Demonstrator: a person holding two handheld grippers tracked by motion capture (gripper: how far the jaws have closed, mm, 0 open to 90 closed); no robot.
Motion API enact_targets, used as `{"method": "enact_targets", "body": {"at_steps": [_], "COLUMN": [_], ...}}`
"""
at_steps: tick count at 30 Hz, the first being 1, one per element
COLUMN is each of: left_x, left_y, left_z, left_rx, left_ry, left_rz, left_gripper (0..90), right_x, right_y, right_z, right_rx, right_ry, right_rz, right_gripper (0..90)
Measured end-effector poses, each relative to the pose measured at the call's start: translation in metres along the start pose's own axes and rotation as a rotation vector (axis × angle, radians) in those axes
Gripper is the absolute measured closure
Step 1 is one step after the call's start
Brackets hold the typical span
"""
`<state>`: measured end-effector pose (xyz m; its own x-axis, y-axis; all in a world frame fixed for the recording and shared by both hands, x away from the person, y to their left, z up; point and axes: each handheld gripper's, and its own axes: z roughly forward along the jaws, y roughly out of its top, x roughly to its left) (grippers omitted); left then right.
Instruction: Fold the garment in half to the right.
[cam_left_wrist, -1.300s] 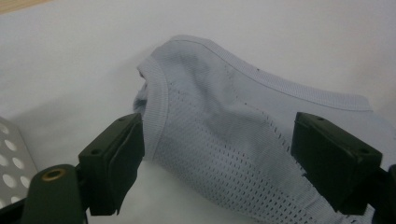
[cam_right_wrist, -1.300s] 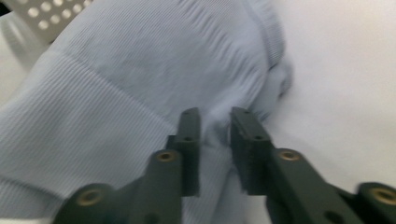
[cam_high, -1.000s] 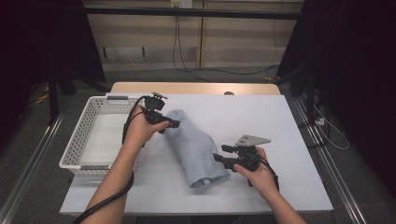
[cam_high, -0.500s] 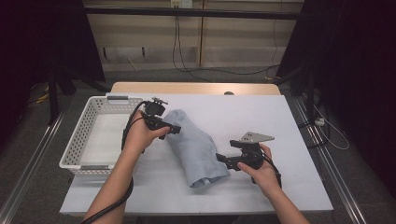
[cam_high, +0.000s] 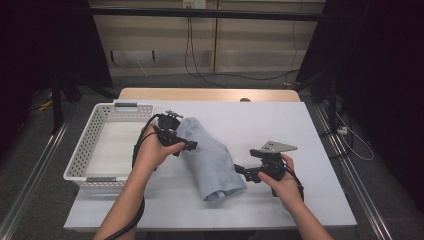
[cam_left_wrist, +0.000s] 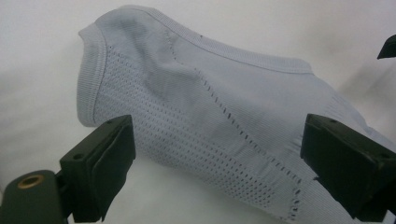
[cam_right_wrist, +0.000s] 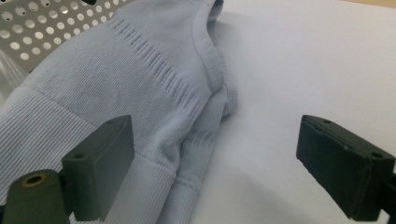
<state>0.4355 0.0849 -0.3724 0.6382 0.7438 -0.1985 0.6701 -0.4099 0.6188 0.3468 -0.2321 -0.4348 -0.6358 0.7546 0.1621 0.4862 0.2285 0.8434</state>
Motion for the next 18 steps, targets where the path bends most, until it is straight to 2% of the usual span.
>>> {"method": "enact_targets", "body": {"at_steps": [4,18], "left_x": [-0.003,-0.018], "left_y": [-0.003,-0.018], "left_z": [-0.001,0.004], "left_rx": [-0.011,-0.029], "left_ry": [-0.013,-0.012], "left_rz": [-0.008,-0.013], "left_gripper": [9.7,8.1], "right_x": [0.001,0.002], "right_y": [0.000,-0.001], "right_z": [0.000,0.000], "right_rx": [0.004,0.006], "right_ry": [-0.003,-0.008], "right_rz": [-0.009,-0.016], "right_gripper": [10.5,10.6]}}
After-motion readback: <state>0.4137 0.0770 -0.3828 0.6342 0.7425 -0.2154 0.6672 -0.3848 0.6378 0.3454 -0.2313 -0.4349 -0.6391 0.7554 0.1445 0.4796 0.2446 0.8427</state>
